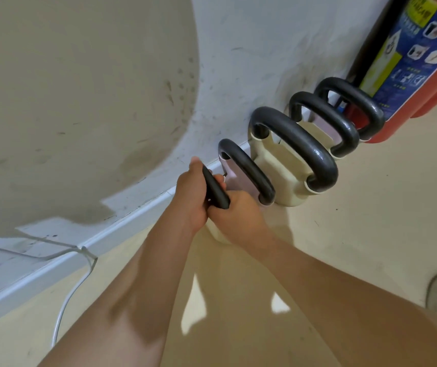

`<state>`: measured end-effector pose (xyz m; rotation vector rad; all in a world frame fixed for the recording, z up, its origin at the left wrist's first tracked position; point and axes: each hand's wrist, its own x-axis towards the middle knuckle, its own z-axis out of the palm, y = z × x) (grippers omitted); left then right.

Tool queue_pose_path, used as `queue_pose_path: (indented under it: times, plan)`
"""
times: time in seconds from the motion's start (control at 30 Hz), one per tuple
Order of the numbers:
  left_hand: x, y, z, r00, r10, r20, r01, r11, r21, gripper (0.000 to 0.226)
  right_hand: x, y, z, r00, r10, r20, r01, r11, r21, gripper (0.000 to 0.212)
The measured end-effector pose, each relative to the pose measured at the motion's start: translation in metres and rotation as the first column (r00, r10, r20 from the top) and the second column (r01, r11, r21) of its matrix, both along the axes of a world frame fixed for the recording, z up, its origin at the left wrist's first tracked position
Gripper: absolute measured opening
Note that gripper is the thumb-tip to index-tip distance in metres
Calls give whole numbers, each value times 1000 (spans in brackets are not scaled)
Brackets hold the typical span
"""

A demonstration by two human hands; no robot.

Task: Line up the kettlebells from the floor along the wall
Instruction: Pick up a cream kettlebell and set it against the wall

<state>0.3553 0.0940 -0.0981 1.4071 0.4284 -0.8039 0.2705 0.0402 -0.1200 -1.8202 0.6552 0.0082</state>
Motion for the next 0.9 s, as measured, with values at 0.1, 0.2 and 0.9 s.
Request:
queue_pose_path:
  times: [0.1,0.2,0.9]
  plan:
    - [6,4,-2,999,-40,-14,40,999,-25,37,1,9,-1,1000,-24,12,25,999,-30,23]
    - [8,9,-4,997,-75,-12,74,995,-72,35,2,6,2,1000,18,5,-18,1000,10,14]
    - [31,15,12,909,-410,71,357,857,372,24,7,-7,-1,997,72,5,-72,995,75,34]
